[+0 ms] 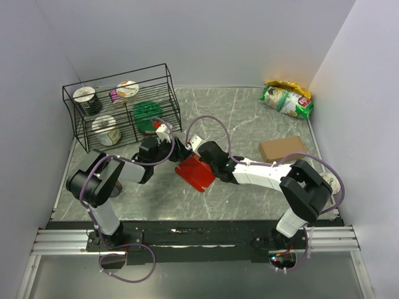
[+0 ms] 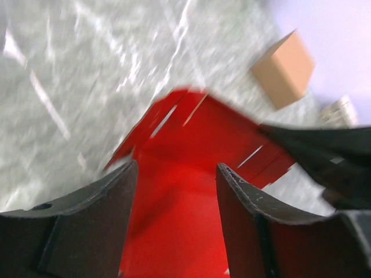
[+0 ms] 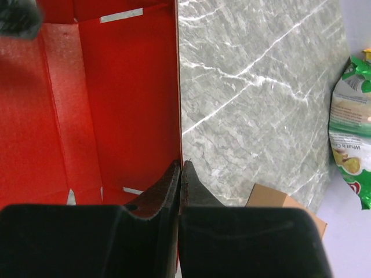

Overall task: Fold the paper box
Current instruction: Fold the paper box at the center of the board.

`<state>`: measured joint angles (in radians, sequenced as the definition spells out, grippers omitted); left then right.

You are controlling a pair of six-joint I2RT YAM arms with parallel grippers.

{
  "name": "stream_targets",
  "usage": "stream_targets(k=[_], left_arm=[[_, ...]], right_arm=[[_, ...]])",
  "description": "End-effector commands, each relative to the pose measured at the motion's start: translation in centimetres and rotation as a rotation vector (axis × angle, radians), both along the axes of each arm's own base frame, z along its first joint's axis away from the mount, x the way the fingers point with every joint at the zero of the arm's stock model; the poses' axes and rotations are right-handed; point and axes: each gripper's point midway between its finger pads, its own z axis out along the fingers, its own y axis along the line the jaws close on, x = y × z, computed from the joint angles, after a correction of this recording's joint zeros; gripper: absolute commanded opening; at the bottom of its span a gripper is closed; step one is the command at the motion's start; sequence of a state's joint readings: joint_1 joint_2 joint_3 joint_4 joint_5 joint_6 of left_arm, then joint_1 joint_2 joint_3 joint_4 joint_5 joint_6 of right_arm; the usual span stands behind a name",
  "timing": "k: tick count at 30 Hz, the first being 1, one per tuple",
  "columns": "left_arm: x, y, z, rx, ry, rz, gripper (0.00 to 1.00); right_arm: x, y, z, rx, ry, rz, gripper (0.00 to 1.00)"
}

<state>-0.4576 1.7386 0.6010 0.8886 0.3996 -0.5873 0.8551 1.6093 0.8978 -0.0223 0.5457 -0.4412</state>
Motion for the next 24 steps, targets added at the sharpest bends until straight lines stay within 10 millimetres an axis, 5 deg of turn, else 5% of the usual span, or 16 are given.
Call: stream_targets(k=[1, 6, 9, 15, 19, 24], left_arm=[[1.1, -1.6, 5.9, -0.164, -0.126, -0.028, 0.62], [2.7, -2.4, 6.5, -0.240, -0.087, -0.006, 0.55], [3.7, -2.8, 6.8, -0.262, -0.069, 0.014, 0.65], [4.8, -3.5, 6.8, -0.254, -0.038, 0.037, 0.69], [4.7, -1.6, 8.1, -0.236, -0.082, 0.106, 0.79], [6.2, 1.5, 7.1, -0.196, -0.044, 0.197, 0.83]], right_arm=[[0.3, 0.3, 1.0, -0.002, -0.020, -0.008, 0.00], [0.3, 0.4, 1.1, 0.010, -0.024, -0.011, 0.00], [0.4, 0.5, 1.3, 0.018, -0.039, -0.014, 0.00], [0.6, 0.5, 1.8, -0.008, -0.090, -0.030, 0.00], [0.8, 0.2, 1.9, -0.012, -0.104, -0.044, 0.00], [0.6, 0.3, 2.3, -0.002, -0.116, -0.021, 0.00]])
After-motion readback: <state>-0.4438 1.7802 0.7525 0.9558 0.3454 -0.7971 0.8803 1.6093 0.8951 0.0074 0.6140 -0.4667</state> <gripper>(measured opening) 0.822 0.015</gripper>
